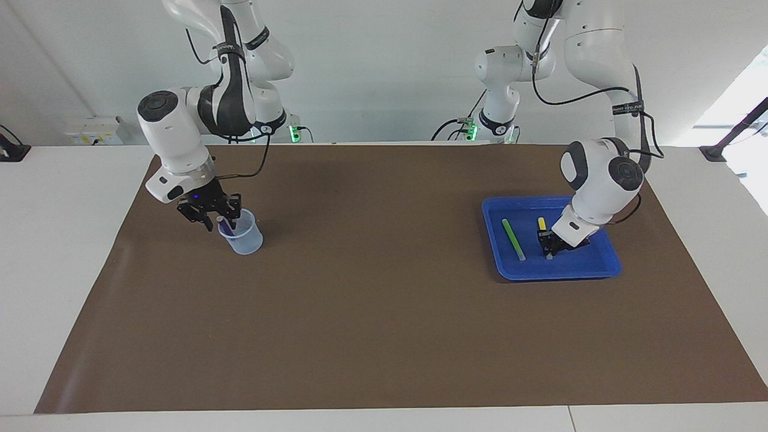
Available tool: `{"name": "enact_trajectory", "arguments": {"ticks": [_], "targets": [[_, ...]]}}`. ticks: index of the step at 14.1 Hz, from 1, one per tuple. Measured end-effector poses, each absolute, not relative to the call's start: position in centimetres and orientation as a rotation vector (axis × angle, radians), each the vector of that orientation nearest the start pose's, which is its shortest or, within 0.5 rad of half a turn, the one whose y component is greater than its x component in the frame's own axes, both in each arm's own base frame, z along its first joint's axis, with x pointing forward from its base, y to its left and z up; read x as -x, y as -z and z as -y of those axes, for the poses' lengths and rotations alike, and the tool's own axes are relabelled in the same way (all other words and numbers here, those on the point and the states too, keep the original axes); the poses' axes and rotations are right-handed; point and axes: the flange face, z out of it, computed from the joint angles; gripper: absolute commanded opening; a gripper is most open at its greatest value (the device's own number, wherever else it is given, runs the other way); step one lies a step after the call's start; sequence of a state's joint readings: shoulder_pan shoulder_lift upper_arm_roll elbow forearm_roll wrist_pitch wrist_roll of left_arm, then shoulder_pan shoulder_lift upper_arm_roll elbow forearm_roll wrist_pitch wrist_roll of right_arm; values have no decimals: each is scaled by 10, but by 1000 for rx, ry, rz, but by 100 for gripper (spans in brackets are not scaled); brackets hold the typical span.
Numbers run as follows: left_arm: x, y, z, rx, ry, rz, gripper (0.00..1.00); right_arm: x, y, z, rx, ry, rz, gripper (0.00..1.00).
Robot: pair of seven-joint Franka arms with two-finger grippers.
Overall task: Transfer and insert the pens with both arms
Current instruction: 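Insert the purple pen into the cup while the left gripper grasps yellow pen, then lift the yellow pen with the left gripper while the right gripper approaches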
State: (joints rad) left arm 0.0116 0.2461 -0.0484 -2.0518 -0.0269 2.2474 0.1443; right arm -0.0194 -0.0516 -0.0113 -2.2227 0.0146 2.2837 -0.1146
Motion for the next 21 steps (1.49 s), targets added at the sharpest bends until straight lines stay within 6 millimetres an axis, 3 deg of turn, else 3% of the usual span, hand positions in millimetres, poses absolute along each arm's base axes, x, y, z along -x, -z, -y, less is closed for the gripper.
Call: {"name": "enact_trajectory", "arguments": {"ticks": [2, 6, 10, 13, 16, 18, 21], "targets": [[-588, -330, 13, 3168, -108, -238, 0, -536, -425, 16, 3129, 217, 100, 100], [-599, -366, 8, 3172, -162, -205, 0, -545, -479, 13, 3124, 208, -13, 100], [-604, -397, 17, 3232, -239, 61, 0, -550, -545, 10, 3119, 177, -98, 100], [-608, -436, 40, 3293, -353, 476, 0, -548, -584, 7, 3118, 154, -121, 100], [-603, -467, 81, 3265, -503, 1016, 0, -543, -614, 7, 3119, 124, -127, 100], [-598, -482, 112, 3181, -635, 1366, 0, -540, -623, 6, 3120, 99, -127, 100], [-592, -504, 143, 2968, -860, 1832, 0, -537, -627, 6, 3121, 61, -127, 100]]}}
